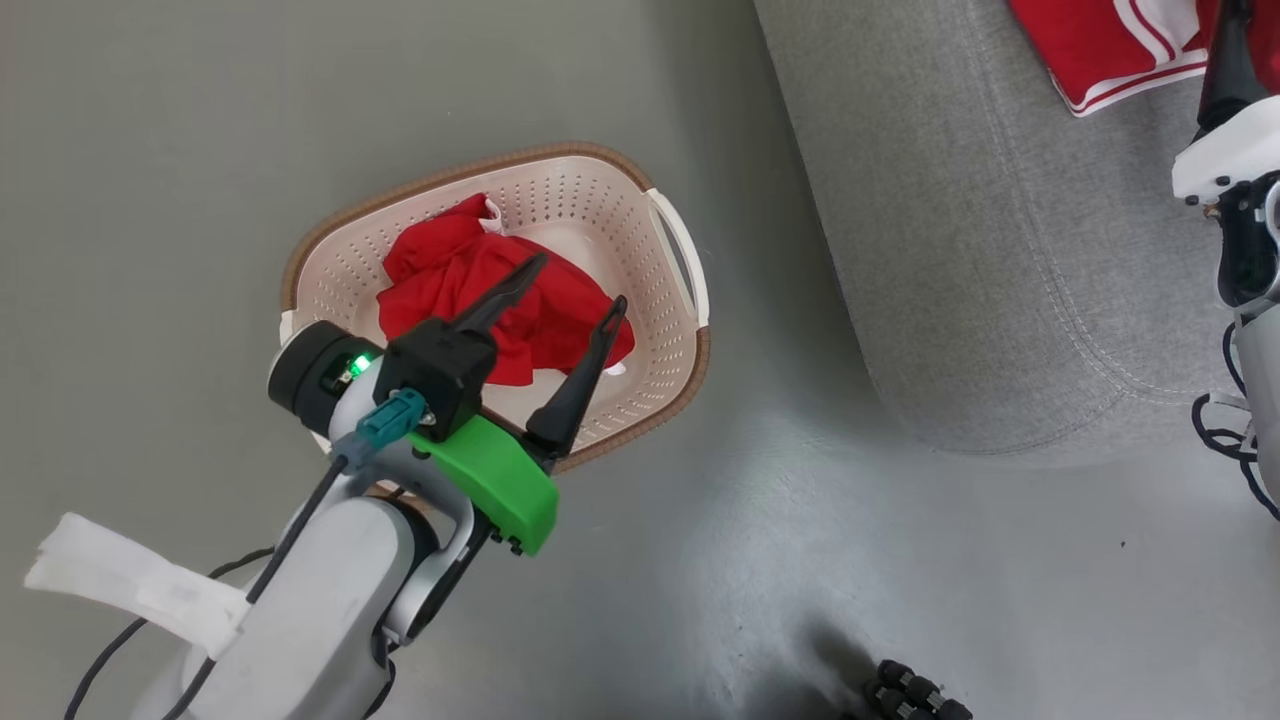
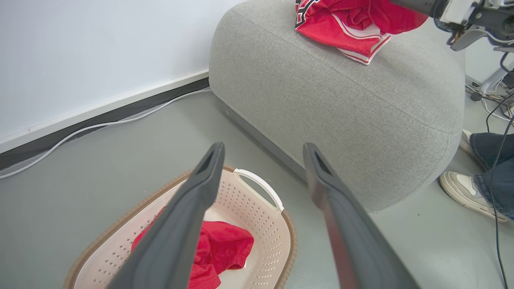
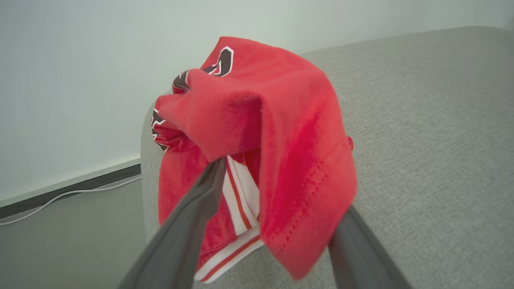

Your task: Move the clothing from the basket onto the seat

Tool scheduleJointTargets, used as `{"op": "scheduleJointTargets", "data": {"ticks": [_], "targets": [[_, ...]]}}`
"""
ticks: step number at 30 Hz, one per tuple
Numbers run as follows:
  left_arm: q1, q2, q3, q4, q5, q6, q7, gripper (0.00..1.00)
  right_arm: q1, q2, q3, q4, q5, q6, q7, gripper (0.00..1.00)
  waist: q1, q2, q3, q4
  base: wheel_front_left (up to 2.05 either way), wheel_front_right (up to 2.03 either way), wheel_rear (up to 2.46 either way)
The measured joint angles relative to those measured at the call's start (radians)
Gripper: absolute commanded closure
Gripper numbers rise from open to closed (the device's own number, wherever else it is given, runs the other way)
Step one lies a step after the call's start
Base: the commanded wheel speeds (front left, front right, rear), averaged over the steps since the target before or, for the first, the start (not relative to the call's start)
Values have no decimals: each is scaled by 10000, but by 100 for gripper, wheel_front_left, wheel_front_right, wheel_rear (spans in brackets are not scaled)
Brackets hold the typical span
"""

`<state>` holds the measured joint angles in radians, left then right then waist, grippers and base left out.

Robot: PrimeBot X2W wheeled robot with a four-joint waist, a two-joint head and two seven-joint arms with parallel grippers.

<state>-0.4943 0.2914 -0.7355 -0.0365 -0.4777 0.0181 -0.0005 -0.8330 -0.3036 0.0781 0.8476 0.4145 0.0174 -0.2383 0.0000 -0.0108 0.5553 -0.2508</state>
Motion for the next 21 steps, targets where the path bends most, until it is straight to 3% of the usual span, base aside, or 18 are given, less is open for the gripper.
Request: {"op": "scheduleJointTargets", "data": {"ticks": [4, 14, 21], "targets": [[41, -27, 128, 144, -130, 10, -219, 0, 182, 15, 79, -23, -94, 176, -109, 0, 0, 0, -198, -61, 0, 0, 0], [546, -280, 222, 627, -579, 8, -757, 0, 1297, -59, -23, -150, -299, 251, -134, 0, 0, 0, -940, -142, 0, 0, 0], [826, -514, 320, 1062, -755, -15, -1273, 0, 1622, -211, -230, -1442, -652, 249, -138, 0, 0, 0, -1689, -122, 0, 0, 0]]}}
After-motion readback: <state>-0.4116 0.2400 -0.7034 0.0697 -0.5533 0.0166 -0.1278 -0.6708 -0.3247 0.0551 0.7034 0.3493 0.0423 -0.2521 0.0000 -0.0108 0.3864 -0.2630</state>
